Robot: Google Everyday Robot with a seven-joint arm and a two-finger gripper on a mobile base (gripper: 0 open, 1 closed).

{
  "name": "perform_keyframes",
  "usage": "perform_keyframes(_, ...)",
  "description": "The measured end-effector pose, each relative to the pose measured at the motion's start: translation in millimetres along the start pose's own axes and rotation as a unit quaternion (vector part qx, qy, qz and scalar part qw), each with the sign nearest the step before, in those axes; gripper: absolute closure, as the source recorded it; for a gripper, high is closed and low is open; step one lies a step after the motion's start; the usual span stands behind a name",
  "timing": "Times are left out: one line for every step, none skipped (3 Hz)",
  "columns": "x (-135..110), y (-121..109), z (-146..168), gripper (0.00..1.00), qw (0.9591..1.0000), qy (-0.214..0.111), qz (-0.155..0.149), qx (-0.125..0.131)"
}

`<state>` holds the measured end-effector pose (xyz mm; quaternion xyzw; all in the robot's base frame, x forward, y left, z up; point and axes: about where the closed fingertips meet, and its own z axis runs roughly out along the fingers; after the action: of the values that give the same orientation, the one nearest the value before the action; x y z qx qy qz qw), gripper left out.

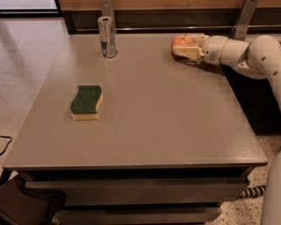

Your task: Move apple near sponge

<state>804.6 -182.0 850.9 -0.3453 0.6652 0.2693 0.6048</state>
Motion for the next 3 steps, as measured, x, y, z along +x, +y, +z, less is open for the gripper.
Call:
perform_keyframes(0,2,4,1.0,1.0,0.0,0.0,-0.003)
perform_keyframes(0,3,5,1.0,1.0,0.0,0.001,-0.004)
perform_keyframes(-32,17,-7,1.0,0.9993,-0.008,-0.032,-0.015)
